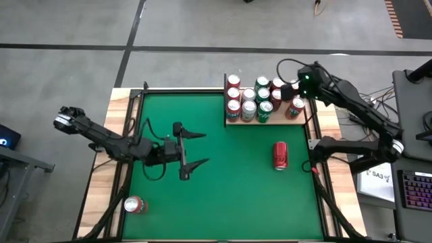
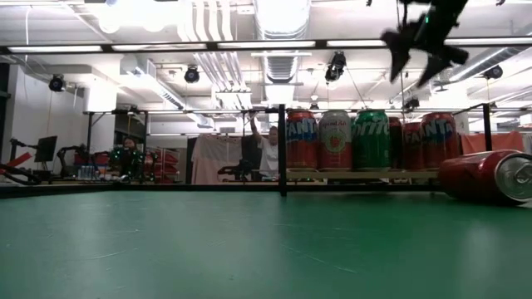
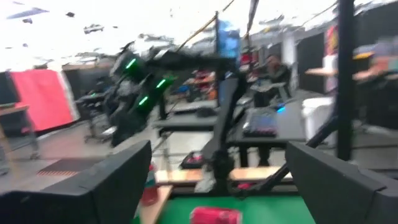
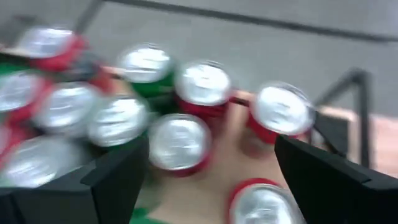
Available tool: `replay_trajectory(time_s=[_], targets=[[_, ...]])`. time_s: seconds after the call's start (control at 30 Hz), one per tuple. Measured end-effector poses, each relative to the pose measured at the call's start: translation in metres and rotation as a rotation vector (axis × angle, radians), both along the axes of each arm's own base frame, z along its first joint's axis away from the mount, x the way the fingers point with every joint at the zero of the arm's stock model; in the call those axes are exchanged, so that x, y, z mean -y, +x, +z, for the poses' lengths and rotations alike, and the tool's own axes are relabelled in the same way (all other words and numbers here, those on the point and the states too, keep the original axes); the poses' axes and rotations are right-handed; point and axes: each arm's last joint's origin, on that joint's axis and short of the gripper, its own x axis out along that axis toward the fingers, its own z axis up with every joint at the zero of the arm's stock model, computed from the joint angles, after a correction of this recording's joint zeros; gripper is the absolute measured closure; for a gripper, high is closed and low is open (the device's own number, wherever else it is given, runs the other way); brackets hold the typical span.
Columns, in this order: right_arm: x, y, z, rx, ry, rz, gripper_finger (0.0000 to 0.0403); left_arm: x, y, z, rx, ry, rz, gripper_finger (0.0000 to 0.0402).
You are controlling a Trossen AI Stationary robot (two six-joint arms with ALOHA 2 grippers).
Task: Place canned beverage on shelf
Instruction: Put the red soda can on the shelf aligned with the other red soda can
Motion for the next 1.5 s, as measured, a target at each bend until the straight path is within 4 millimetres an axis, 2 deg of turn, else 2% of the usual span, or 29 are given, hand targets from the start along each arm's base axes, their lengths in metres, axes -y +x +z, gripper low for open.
replay_trajectory(time_s=[0.13,0.27,0.37,0.47,0.57,0.6,0.77,1.17,1.5], targets=[[-0.016,0.007,0.016,0.050,-0.017,0.239,0.0079,-0.018,0.006,-0.003,-0.037,0.024,0.073,0.0083],[-0.025,0.011,0.018,0.050,0.067,0.404,0.0127,-0.040,0.012,-0.008,-0.104,0.109,0.147,0.0143],[-0.028,0.009,0.005,-0.101,0.241,0.427,0.0194,-0.059,0.016,-0.013,-0.161,0.170,0.144,0.0198],[-0.027,0.010,-0.011,-0.265,0.424,0.405,0.0281,-0.081,0.019,-0.016,-0.194,0.192,0.098,0.0258],[-0.024,0.014,-0.025,-0.371,0.521,0.382,0.0368,-0.101,0.019,-0.017,-0.197,0.199,0.054,0.0315],[-0.022,0.016,-0.029,-0.390,0.544,0.381,0.0379,-0.107,0.019,-0.017,-0.197,0.198,0.049,0.0333],[-0.013,0.022,-0.044,-0.537,0.569,0.323,0.0392,-0.121,0.017,-0.017,-0.197,0.193,0.063,0.0395],[0.005,0.035,-0.068,-0.773,0.511,0.225,0.0394,-0.122,0.015,-0.016,-0.196,0.228,0.078,0.0390],[0.013,0.040,-0.072,-0.809,0.424,0.191,0.0394,-0.122,0.015,-0.016,-0.197,0.229,0.080,0.0400]])
